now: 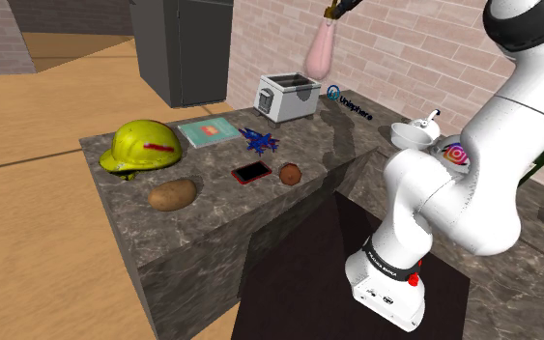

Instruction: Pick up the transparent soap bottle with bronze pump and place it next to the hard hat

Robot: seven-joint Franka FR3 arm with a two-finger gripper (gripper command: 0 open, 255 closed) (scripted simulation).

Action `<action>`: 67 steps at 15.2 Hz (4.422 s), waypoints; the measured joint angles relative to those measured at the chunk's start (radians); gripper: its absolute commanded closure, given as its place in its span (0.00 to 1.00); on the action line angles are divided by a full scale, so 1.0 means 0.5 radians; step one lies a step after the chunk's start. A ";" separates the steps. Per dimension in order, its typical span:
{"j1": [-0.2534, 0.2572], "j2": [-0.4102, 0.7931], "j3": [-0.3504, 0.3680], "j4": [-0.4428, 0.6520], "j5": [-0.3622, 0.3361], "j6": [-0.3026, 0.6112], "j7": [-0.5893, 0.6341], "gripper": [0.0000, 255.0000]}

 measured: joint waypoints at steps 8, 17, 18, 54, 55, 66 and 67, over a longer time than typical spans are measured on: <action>0.313 -0.162 -0.124 0.389 -0.197 -0.220 0.189 1.00; -0.096 0.251 0.172 0.122 0.187 -0.132 0.177 1.00; -0.285 0.412 0.262 0.075 0.358 -0.145 0.118 1.00; 0.594 1.752 -0.416 -0.554 1.548 0.078 0.283 1.00; 0.597 1.757 -0.410 -0.576 1.555 0.094 0.271 1.00; 0.699 1.847 -0.381 -0.899 1.677 0.287 0.105 1.00; 0.717 1.856 -0.388 -0.934 1.690 0.302 0.087 1.00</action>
